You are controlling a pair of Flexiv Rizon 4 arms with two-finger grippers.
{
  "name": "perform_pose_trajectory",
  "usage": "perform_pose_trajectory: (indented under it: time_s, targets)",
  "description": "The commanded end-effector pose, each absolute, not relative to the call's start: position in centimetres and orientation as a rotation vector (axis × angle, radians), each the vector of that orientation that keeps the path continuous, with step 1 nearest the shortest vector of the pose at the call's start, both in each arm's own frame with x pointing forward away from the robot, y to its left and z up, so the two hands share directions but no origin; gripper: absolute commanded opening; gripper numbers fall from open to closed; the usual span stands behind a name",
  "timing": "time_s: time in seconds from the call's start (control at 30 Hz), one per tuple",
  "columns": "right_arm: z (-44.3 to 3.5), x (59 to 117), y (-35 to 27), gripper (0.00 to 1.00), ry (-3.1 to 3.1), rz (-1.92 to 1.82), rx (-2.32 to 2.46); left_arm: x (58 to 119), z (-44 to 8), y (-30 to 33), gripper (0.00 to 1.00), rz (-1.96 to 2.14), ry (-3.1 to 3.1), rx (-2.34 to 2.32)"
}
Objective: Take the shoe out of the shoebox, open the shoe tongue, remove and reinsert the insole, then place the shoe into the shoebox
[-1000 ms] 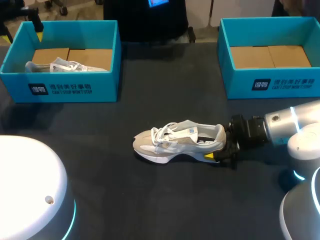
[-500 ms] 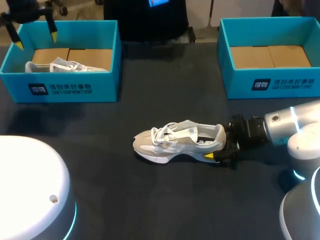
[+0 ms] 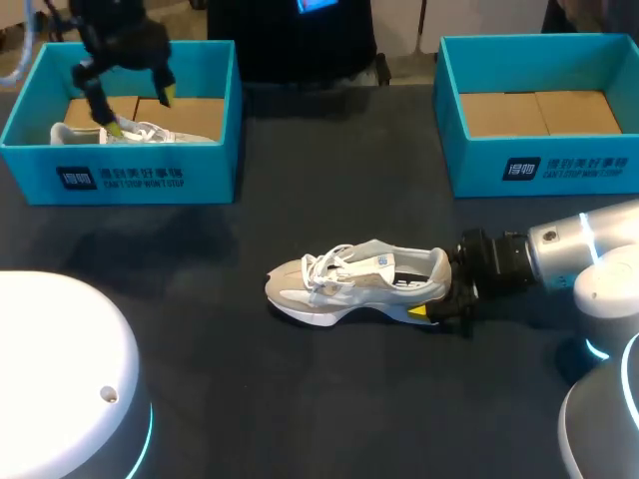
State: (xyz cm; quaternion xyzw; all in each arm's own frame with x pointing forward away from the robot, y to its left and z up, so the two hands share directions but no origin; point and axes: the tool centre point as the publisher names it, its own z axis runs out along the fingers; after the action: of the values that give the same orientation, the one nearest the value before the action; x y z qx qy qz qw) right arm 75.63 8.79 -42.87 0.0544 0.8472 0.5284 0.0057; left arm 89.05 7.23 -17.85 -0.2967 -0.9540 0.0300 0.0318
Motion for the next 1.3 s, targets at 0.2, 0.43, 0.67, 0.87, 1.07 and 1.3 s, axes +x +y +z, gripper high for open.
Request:
perform_pose_trajectory:
  time_s: [0.2,0.43,0.67,0.87,1.07,1.3]
  targets:
    - [-43.5,76.0,9.2,0.00,2.653,1.650,0.174,88.1,-17.6,6.1,1.00,-0.060,-3.008,0.375]
    - [-43.5,76.0,9.2,0.00,2.653,1.650,0.174,88.1,-17.6,6.1,1.00,-0.060,-3.008,0.375]
    - [-43.5,76.0,9.2,0.00,2.653,1.650,0.174,86.1,-18.4,2.6,1.00,-0.019,-3.039,0.891]
    - [-43.5,76.0,9.2,0.00,2.653,1.650,0.174,85.1,-18.7,0.5,1.00,0.105,-2.897,1.210]
    - [-43.5,76.0,9.2,0.00,2.653,1.650,0.174,84.6,-18.7,-0.8,1.00,0.151,-2.778,1.428]
    - [-43.5,76.0,9.2,0.00,2.653,1.650,0.174,84.1,-19.4,-3.0,1.00,0.172,-2.662,1.668]
